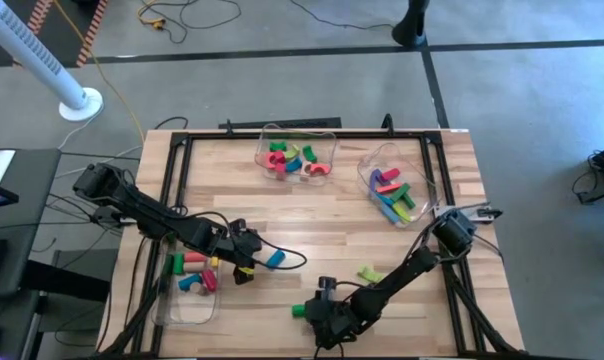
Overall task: Sort blocks by size
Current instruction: Put the green cylindrical block into the left transparent bin
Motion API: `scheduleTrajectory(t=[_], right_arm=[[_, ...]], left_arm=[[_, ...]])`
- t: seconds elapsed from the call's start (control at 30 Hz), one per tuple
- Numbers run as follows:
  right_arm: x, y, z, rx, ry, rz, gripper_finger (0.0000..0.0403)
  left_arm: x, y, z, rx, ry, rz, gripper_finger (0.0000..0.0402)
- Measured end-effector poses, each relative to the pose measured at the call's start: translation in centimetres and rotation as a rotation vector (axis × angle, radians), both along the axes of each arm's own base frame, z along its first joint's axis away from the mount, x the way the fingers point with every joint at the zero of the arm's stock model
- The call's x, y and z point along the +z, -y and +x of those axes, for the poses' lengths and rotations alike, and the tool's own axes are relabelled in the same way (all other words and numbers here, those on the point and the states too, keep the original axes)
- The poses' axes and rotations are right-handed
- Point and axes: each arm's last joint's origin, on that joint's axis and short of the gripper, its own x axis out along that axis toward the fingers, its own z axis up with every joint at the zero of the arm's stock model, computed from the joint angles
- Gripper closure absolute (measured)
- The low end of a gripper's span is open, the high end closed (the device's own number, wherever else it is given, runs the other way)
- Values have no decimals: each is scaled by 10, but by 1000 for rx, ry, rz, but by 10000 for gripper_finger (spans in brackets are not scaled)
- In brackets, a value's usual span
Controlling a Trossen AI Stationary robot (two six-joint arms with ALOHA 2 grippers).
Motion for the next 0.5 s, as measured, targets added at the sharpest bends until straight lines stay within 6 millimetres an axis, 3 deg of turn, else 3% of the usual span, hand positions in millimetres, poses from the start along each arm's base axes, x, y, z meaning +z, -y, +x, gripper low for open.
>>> scheduleTrajectory(t=[0.5], right_arm=[[1, 5, 4, 38, 14, -62, 243]], left_arm=[[0, 0, 0, -11, -1, 8, 177]])
